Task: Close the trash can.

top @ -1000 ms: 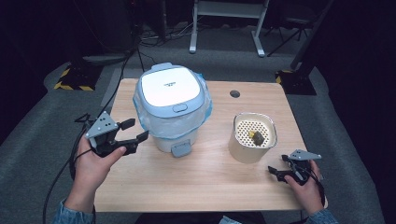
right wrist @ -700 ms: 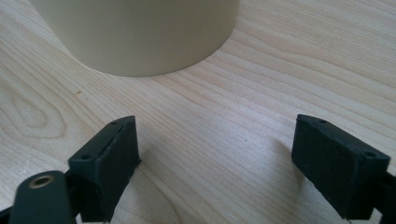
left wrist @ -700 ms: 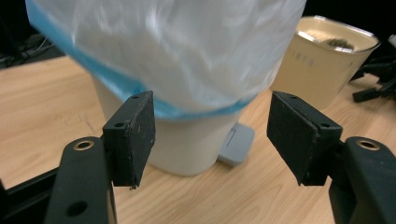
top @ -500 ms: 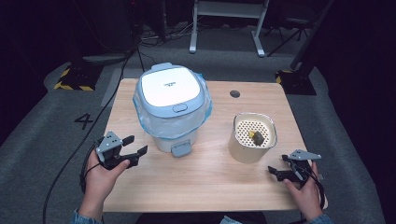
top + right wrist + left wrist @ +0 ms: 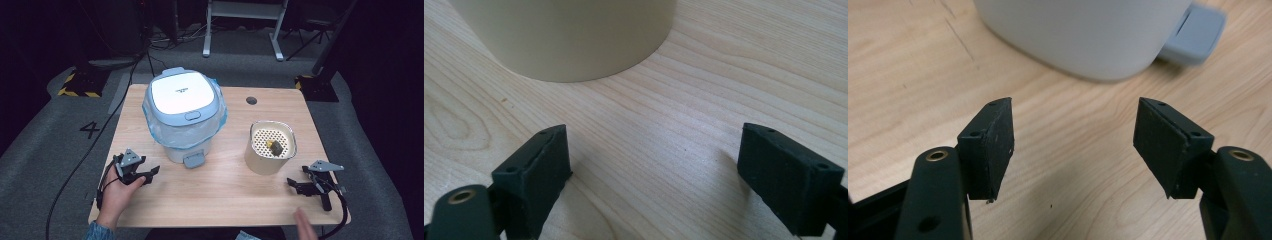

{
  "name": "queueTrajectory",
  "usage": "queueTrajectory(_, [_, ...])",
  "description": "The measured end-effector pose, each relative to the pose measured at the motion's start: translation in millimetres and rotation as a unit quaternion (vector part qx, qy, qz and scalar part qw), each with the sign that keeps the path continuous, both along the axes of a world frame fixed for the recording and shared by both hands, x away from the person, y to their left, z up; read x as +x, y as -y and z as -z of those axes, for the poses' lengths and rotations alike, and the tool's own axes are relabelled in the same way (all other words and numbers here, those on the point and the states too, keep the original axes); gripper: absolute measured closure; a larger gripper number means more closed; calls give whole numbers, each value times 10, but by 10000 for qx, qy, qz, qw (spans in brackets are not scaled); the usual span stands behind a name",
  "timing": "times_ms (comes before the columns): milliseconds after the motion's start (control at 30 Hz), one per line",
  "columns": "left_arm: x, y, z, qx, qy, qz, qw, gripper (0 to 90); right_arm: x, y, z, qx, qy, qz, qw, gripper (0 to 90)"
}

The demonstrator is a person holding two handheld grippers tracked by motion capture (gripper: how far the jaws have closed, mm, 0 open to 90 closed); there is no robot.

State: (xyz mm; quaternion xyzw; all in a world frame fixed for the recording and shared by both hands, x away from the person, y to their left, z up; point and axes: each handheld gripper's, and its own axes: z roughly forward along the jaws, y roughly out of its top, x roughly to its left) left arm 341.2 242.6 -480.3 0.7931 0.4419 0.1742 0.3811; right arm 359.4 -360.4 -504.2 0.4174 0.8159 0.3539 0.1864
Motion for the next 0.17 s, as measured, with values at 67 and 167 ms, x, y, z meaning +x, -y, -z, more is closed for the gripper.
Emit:
queueTrajectory(67, [11, 25, 58, 130, -70, 25, 9999, 323, 0, 0, 0, 1, 1, 1, 10000, 136])
queueTrajectory(167, [31, 55, 150, 387, -169, 90, 9991, 297, 0, 0, 0, 0, 2, 0, 10000, 136])
